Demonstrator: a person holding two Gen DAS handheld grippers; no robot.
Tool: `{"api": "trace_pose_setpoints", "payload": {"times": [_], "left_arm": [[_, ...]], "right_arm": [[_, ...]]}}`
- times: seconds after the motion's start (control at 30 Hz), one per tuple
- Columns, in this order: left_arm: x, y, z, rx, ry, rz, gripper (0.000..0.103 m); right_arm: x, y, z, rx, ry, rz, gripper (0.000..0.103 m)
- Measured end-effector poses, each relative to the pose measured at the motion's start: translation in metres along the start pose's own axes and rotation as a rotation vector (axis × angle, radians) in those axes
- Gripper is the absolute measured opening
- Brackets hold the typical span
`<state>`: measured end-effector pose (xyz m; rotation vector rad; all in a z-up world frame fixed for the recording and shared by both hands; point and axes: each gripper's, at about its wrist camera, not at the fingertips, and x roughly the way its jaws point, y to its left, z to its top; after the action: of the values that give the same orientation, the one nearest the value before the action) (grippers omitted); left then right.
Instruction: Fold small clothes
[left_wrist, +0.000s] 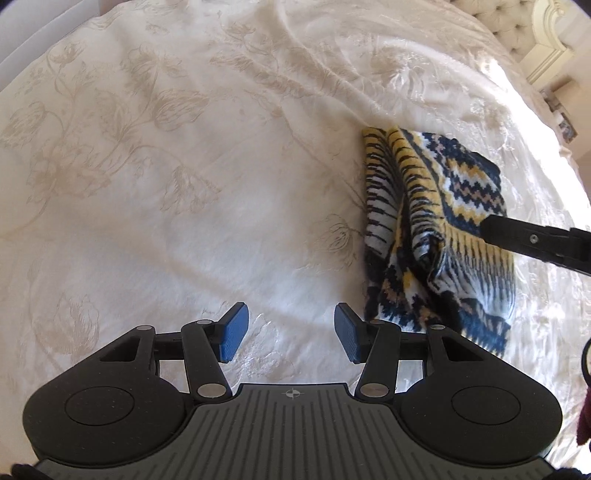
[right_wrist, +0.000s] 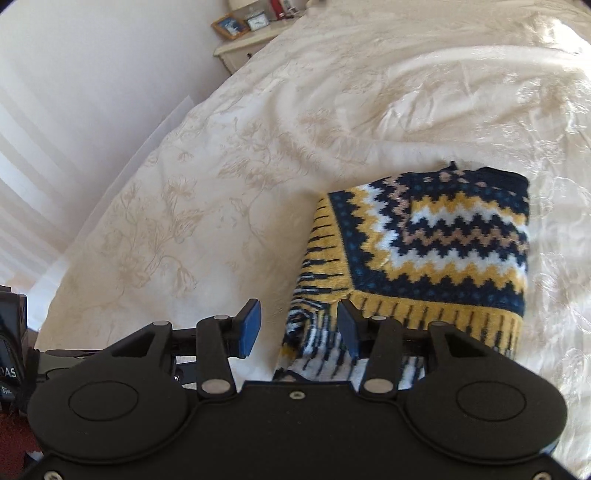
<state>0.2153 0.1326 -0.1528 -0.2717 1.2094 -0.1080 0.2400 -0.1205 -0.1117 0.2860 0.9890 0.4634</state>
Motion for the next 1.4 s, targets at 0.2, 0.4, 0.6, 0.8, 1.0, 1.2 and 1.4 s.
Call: {"api": "trace_pose_setpoints", "payload": {"times": [0.2, 0.4, 0.6, 0.8, 1.0, 1.2, 1.4], "left_arm": [[0.006, -0.026, 0.014, 0.015, 0.011, -0.099, 0.05], [0.018, -0.052, 0.027, 0.055, 0.016, -0.15, 0.05], [0.046, -0.061, 0.051, 0.015, 0.057, -0.219, 0.051], [0.074, -0.07, 0.072, 0.016, 0.091, -0.224, 0.051], [0.095, -0.077, 0.086, 0.045, 0.128, -0.223, 0.05], [0.085, -0.084, 0.091, 0.121, 0.05, -0.236, 0.017], [0.056, -0.1, 0.094, 0.281, -0.036, -0.241, 0.016]], "right_arm": [[-0.022, -0.033, -0.018, 0.075, -0.019, -0.069, 0.057], [-0.01, -0.042, -0.05, 0.11, 0.034, -0.065, 0.057], [0.019, -0.026, -0.07, 0.096, 0.08, -0.014, 0.061], [0.03, -0.007, -0.074, 0.013, 0.099, 0.0, 0.065], [0.029, 0.01, -0.081, -0.114, 0.106, -0.03, 0.068], [0.023, 0.034, -0.096, -0.286, 0.089, -0.115, 0.067], [0.028, 0.046, -0.093, -0.317, 0.058, -0.16, 0.031]]}}
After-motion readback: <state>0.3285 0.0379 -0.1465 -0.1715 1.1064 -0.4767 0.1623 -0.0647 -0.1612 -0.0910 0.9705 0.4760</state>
